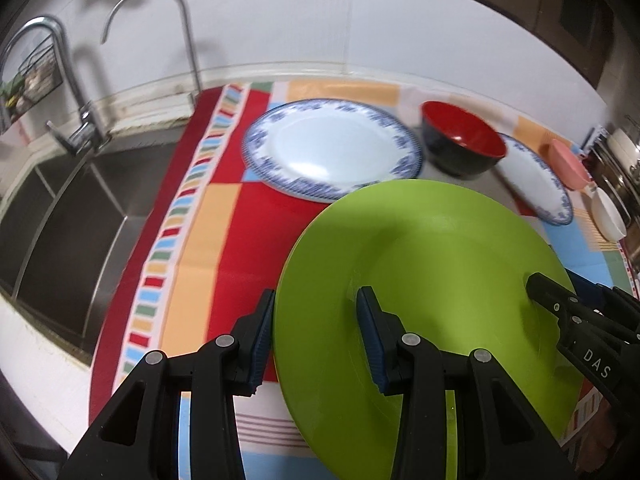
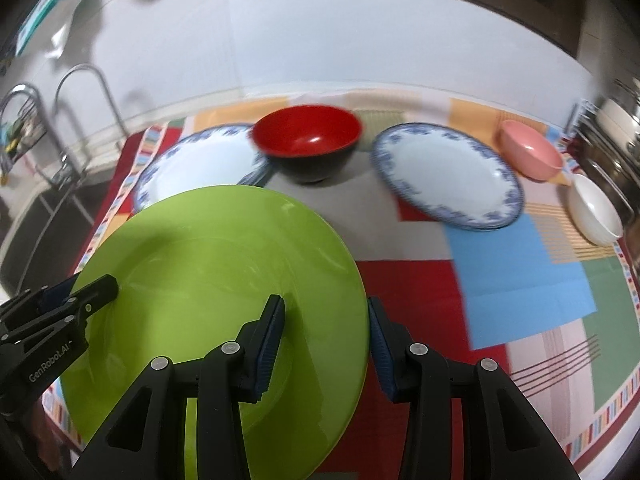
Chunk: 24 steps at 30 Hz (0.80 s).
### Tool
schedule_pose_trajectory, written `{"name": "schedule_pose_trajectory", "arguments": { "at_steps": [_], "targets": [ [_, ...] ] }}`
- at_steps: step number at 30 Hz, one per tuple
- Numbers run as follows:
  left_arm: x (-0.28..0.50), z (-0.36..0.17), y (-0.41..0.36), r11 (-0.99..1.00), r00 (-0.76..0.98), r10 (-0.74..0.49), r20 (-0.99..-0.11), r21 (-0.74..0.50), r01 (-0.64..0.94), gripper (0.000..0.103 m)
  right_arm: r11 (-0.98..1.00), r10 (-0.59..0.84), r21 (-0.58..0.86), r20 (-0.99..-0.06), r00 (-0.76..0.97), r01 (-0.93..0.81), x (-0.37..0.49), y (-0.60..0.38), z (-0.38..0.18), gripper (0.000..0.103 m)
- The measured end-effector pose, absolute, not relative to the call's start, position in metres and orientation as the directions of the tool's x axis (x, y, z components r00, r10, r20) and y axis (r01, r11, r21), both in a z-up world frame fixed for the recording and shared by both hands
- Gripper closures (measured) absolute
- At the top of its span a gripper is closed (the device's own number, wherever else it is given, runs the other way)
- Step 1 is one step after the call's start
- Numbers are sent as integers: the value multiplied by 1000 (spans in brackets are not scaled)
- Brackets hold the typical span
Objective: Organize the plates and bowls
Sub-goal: 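Lift the green plate with both grippers and carry it toward the sink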
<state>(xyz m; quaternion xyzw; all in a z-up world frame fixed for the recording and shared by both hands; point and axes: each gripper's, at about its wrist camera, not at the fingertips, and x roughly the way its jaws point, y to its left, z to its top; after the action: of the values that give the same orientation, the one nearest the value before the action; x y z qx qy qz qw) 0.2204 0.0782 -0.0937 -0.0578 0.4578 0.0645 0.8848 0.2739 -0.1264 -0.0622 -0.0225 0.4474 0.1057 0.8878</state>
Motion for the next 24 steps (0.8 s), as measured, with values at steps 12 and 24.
{"name": "schedule_pose_trajectory", "arguments": {
  "at_steps": [12,24],
  "targets": [
    [212,-108,116,973,526,91,-846,-36,-226,63,958,210,74,-836,507,-276,273,-78,-82,61],
    [209,-122,130,969,494,96,-864,-33,-245,63,954,214,80,-858,466,-290,275,-61,-95,61]
  ]
}}
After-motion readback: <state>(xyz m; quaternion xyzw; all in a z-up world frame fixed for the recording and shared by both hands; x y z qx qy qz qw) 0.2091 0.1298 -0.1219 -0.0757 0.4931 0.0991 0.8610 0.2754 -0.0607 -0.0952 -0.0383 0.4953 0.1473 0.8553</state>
